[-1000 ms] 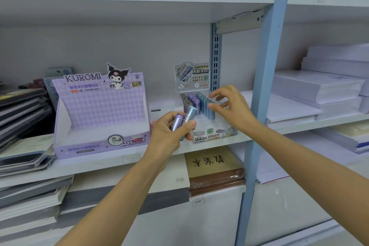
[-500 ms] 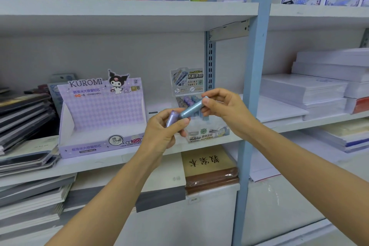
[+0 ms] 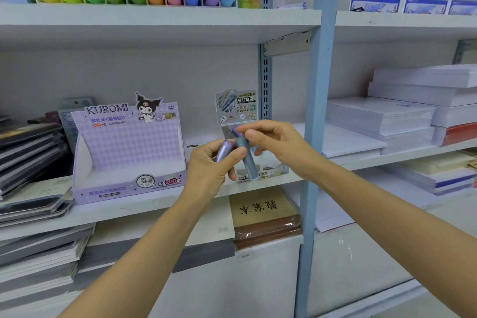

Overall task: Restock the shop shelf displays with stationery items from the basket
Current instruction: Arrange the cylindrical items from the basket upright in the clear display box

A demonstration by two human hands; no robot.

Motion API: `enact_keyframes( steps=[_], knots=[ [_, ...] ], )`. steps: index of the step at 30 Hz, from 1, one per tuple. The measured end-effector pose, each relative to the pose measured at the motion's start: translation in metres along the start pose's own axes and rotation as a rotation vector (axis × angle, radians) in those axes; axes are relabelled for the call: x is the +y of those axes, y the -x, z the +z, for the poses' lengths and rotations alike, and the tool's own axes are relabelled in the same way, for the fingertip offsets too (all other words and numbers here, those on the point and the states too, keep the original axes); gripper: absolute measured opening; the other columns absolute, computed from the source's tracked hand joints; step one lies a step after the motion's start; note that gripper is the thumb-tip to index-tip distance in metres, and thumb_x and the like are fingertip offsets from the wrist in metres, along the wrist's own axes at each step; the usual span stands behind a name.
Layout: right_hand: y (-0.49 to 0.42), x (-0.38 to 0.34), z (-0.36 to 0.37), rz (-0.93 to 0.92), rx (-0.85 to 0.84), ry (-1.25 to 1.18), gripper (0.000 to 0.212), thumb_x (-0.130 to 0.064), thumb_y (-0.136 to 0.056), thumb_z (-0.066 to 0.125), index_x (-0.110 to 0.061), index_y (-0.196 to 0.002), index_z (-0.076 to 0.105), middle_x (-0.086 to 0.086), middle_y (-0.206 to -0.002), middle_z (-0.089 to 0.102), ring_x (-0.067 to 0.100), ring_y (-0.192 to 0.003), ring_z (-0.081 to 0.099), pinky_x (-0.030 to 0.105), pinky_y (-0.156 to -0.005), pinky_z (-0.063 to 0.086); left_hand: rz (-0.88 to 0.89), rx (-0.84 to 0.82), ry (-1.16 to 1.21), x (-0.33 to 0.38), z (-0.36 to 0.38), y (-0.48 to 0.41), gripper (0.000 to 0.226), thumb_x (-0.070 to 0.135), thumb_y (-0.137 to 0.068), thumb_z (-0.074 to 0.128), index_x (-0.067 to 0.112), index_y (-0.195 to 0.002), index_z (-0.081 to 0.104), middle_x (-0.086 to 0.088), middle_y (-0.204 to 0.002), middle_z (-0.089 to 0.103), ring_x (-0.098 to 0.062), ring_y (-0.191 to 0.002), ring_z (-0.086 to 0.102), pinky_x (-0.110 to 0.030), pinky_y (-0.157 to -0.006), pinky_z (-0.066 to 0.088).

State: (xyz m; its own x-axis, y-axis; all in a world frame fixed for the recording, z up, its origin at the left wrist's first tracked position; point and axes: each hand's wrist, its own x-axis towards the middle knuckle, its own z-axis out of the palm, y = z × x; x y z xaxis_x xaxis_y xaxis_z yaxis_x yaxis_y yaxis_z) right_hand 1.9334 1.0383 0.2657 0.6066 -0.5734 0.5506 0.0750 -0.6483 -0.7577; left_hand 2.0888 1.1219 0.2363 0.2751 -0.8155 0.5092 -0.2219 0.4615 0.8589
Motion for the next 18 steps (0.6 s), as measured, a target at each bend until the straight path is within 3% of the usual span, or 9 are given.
enact_keyframes(
  steps=[6,8,10,13,18],
  knots=[
    [-0.004,0.004,-0.009,0.037,-0.043,0.045,0.017,-0.015,-0.092,0.063,-0.008,-0.106,0.07,0.004,-0.095,0.07,0.013,-0.083,0.063,0.023,-0.074,0.052,-0.007,-0.039,-0.023,-0.003,0.007,-0.002,0.014,0.018,-0.086,0.071,0.01,-0.097,0.072,0.008,-0.06,0.065,-0.007,-0.042,0.05,-0.01,-0.041,0.035],
    [-0.007,0.007,-0.015,0.026,0.043,-0.017,0.017,-0.011,-0.094,0.06,-0.005,-0.108,0.066,0.007,-0.096,0.069,0.012,-0.081,0.064,0.023,-0.075,0.054,-0.066,-0.03,-0.011,-0.006,0.007,-0.005,0.018,0.024,-0.09,0.067,0.012,-0.103,0.071,0.003,-0.058,0.06,-0.007,-0.045,0.045,-0.013,-0.041,0.031],
    [-0.013,0.012,-0.024,-0.002,0.18,-0.029,0.015,-0.006,-0.095,0.056,-0.004,-0.107,0.065,0.013,-0.098,0.067,0.013,-0.081,0.064,0.022,-0.074,0.055,-0.138,-0.025,0.02,-0.01,0.005,-0.007,0.02,0.024,-0.096,0.057,0.012,-0.103,0.071,-0.006,-0.071,0.057,-0.009,-0.052,0.042,-0.018,-0.042,0.026],
    [-0.022,0.025,-0.035,-0.002,0.341,0.038,0.014,-0.003,-0.095,0.056,-0.007,-0.104,0.065,0.018,-0.1,0.066,0.018,-0.082,0.063,0.021,-0.072,0.055,-0.162,-0.042,0.073,-0.014,0.004,-0.007,0.026,0.023,-0.102,0.044,0.013,-0.104,0.068,-0.005,-0.084,0.058,-0.008,-0.056,0.046,-0.02,-0.044,0.028],
    [-0.022,0.054,-0.034,0.037,0.344,0.189,0.014,-0.005,-0.094,0.058,-0.01,-0.104,0.067,0.016,-0.101,0.069,0.019,-0.089,0.064,0.021,-0.073,0.057,-0.11,-0.096,-0.01,-0.021,-0.001,-0.006,0.027,0.037,-0.101,0.04,0.026,-0.117,0.059,0.001,-0.066,0.061,-0.01,-0.054,0.051,-0.021,-0.048,0.041]
  ],
)
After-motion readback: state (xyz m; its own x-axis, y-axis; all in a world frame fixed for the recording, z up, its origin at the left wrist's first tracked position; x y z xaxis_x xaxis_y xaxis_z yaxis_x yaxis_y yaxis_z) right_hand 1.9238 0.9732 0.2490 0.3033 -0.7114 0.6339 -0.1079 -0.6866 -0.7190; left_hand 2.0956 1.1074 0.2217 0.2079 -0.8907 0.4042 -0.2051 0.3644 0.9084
